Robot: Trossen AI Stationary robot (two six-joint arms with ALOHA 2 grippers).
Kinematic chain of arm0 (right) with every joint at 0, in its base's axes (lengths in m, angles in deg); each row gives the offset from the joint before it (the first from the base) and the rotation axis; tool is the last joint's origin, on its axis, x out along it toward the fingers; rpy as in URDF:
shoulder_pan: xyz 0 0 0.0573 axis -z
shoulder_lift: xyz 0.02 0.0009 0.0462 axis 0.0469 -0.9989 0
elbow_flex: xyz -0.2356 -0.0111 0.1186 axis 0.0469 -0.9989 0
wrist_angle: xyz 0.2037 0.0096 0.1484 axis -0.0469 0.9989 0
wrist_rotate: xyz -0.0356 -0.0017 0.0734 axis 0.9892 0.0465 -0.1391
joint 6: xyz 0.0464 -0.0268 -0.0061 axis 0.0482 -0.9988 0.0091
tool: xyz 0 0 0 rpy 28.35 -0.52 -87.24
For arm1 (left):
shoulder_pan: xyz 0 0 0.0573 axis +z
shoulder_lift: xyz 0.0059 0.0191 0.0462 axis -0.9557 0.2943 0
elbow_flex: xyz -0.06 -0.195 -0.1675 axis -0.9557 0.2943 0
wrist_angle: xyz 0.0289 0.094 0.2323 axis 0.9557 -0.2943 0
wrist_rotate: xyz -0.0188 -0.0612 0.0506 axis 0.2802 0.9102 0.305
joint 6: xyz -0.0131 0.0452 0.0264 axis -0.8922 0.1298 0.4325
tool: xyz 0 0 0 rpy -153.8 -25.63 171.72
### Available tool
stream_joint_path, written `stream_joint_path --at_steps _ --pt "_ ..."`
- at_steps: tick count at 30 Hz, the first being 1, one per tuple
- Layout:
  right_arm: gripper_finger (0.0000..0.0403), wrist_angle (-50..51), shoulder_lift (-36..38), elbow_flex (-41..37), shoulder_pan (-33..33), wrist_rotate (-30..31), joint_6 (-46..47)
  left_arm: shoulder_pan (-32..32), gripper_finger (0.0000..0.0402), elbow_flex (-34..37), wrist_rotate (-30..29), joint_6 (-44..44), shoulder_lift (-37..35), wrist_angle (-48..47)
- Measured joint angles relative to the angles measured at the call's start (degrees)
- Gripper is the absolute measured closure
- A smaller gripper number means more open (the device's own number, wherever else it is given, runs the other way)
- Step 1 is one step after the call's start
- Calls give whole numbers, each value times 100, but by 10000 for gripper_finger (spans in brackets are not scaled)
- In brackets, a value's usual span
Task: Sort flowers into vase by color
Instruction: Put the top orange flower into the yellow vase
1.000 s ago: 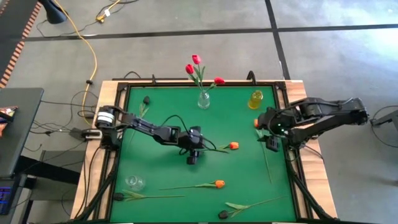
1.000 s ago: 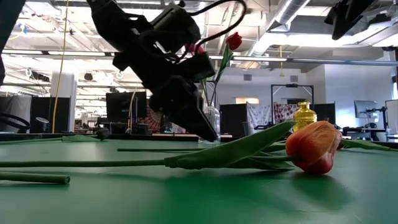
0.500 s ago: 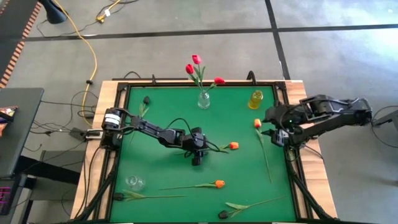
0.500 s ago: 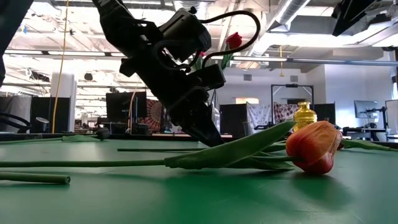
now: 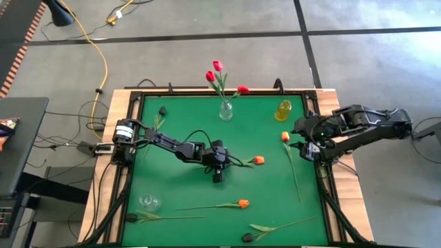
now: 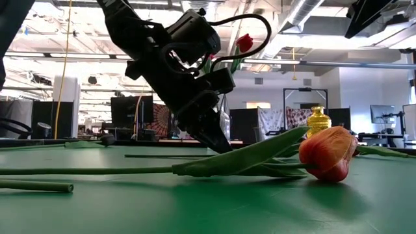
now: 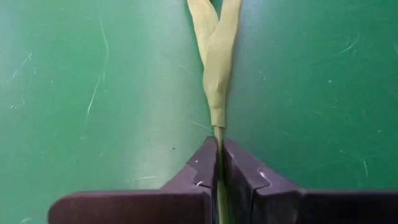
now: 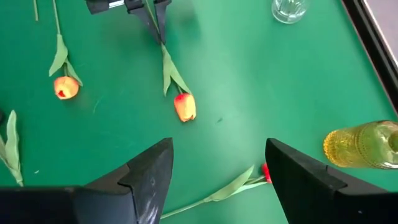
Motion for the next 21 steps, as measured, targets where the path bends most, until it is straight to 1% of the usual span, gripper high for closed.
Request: stream_joint_path --at_steps 4,7,9,15,21 --pt "121 -8 0 0 0 156 -15 77 399 18 52 226 -115 -40" --pt "121 -9 0 0 0 187 -16 195 400 12 42 462 -358 -184" --pt "121 -16 0 0 0 225 -16 274 400 -107 -42 749 -572 -276" --pt "121 -240 0 0 16 263 -21 483 401 -429 -382 1650 -1170 -1050" --pt "121 -640 0 0 126 261 -157 712 401 -753 -421 1839 -1926 -1306"
